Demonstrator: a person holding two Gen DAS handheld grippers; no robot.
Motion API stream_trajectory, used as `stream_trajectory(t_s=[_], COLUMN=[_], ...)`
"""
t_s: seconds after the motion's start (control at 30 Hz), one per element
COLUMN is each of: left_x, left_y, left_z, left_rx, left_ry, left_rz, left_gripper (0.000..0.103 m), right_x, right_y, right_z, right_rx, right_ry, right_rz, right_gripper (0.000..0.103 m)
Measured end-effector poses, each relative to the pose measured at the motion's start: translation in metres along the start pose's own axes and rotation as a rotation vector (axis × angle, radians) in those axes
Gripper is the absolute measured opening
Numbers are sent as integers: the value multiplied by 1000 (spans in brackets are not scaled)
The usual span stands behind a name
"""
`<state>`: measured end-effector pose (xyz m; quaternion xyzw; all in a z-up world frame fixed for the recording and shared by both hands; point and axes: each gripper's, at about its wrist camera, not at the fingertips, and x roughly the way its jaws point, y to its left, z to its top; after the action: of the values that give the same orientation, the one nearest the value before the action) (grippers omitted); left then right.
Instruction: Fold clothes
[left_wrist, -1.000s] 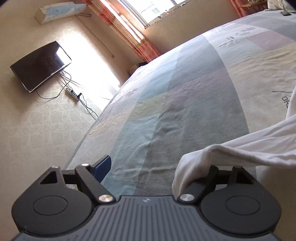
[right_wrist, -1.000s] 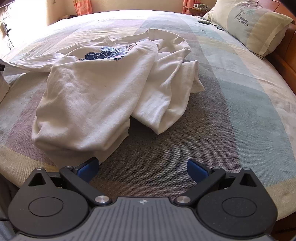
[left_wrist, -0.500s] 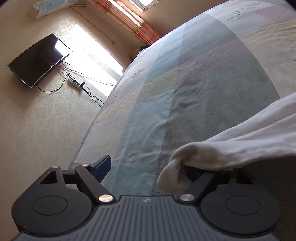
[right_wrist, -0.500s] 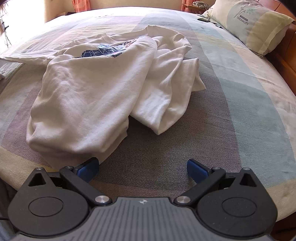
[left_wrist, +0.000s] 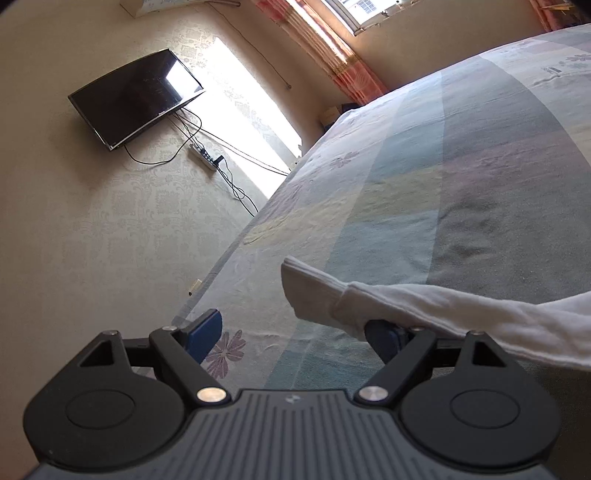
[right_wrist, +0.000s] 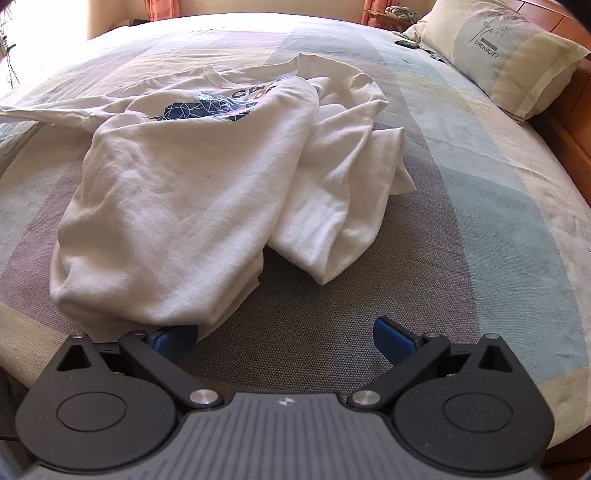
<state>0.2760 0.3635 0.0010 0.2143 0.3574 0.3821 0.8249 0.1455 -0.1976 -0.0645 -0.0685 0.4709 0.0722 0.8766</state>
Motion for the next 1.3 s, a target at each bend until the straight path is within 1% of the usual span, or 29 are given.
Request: stream_trajectory(t_s=[0.1, 0.2, 0.27, 0.4, 0.47, 0.53, 0.63, 0.73, 0.8, 0.83, 0.93, 1.03, 1.17, 1.3], left_x=[12, 25, 32, 38, 40, 38, 34, 27, 19, 12, -11, -37, -81, -123], left_y=[-1, 4, 5, 6, 6, 7, 17, 25, 28, 29, 23, 4, -39, -78], left_z=[-13, -26, -35, -45, -49, -54, -56, -55, -53, -51, -42, -32, -19, -11], left_rx=[23, 13, 24, 80, 121, 163, 146, 131, 114, 104, 73, 79, 161, 249], left_ry=[65, 146, 207, 287, 330, 358, 365, 374, 366, 355, 302, 255, 185, 119], left_rz=[-11, -53, -86, -156, -195, -219, -235, -272, -291, -310, -428, -520, -630, -722], left_gripper=[86, 86, 86, 86, 86, 86, 86, 86, 84, 84, 84, 85, 85, 85], right_x=[1, -1, -3, -5, -5, -6, -7, -7, -9, -10, -13, -16, -24, -32], right_y=[1, 3, 4, 2, 0, 0, -2, -4, -5, -5, -7, -10, -16, -24], right_z=[2, 2, 2, 1, 0, 0, -1, -2, -3, -3, -5, -7, -10, -15], right_rx=[-2, -19, -28, -21, -15, -13, -7, 5, 7, 7, 12, 27, 48, 66], right_ry=[1, -4, -7, -10, -10, -11, -18, -20, -26, -30, -41, -50, -70, -87], right_rz=[-2, -4, -2, 10, 17, 21, 27, 37, 45, 49, 61, 77, 101, 112], right_gripper=[103, 103, 103, 103, 103, 103, 103, 103, 103, 103, 103, 103, 103, 103])
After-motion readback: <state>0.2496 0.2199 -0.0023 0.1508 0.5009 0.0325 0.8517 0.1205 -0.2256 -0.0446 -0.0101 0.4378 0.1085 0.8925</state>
